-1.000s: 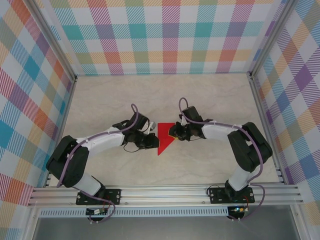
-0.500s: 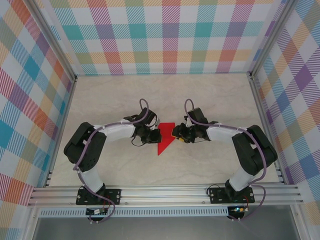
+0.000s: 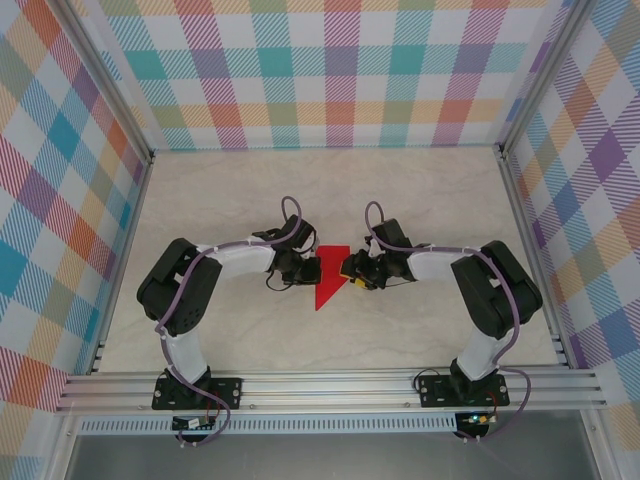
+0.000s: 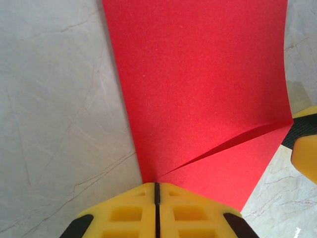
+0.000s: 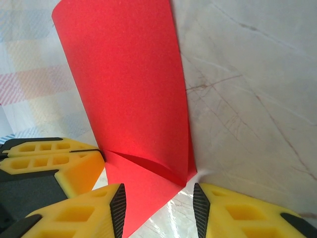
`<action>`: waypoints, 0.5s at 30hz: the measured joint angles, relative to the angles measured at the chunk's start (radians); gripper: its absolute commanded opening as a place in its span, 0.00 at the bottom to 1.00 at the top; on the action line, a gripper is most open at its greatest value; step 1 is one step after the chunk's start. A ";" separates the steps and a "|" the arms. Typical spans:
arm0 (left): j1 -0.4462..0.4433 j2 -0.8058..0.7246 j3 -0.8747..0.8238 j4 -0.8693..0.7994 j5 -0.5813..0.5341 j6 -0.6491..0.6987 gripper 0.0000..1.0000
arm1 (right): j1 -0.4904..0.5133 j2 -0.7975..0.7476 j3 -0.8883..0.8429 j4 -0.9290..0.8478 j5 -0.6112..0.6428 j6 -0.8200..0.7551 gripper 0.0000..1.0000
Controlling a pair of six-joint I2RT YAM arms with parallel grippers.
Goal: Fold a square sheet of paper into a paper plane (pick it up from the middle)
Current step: Fourth fold the wing at the center of the table.
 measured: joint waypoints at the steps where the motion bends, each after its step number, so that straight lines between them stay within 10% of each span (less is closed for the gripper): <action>1: 0.000 0.000 0.000 0.000 0.000 0.000 0.08 | 0.000 0.002 0.001 0.002 -0.005 0.000 0.42; 15: 0.001 0.001 -0.001 0.002 0.002 0.000 0.10 | 0.000 0.017 0.012 0.042 -0.048 0.002 0.37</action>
